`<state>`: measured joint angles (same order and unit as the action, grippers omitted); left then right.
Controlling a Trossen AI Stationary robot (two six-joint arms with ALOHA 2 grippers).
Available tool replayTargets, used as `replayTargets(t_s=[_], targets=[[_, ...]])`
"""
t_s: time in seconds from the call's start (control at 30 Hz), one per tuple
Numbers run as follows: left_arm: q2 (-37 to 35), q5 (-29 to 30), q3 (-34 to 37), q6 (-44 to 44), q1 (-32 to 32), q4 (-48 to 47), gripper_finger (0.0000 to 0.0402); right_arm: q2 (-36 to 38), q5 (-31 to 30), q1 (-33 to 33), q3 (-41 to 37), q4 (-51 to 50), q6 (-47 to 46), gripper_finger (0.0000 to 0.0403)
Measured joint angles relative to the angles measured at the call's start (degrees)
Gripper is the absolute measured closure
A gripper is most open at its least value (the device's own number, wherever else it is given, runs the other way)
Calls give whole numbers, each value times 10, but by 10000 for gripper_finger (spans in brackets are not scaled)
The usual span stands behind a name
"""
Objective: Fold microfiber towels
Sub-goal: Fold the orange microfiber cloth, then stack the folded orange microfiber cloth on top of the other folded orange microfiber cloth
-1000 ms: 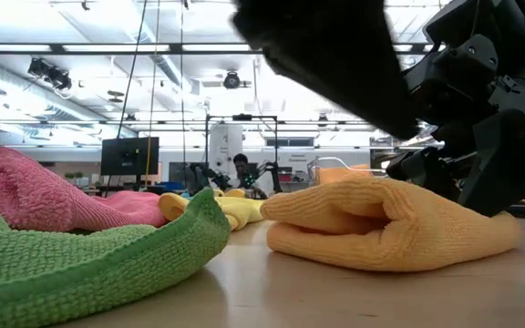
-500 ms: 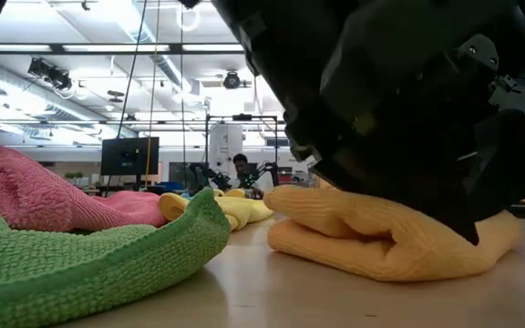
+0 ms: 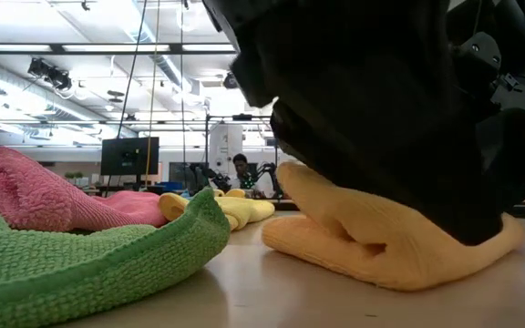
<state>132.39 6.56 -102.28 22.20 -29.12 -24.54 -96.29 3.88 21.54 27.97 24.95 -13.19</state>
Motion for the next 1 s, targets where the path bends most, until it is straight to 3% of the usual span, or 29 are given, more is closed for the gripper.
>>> replayTargets(t_s=[0.37, 0.53, 0.73, 0.93, 1.0], targets=[[-12, -112, 1, 23, -18, -59, 224, 0, 0, 0, 0, -1, -2, 194], [-46, -104, -2, -16, -24, -58, 239, 0, 0, 0, 0, -1, -1, 194], [-58, 7, -1, -162, -29, -116, 246, 0, 0, 0, -1, 2, 2, 194], [-58, 187, 0, -384, -62, -153, 211, 0, -3, 0, -1, 8, -19, 194], [-56, 220, 0, -434, -70, -151, 197, 0, -9, 0, -1, 12, -19, 194]])
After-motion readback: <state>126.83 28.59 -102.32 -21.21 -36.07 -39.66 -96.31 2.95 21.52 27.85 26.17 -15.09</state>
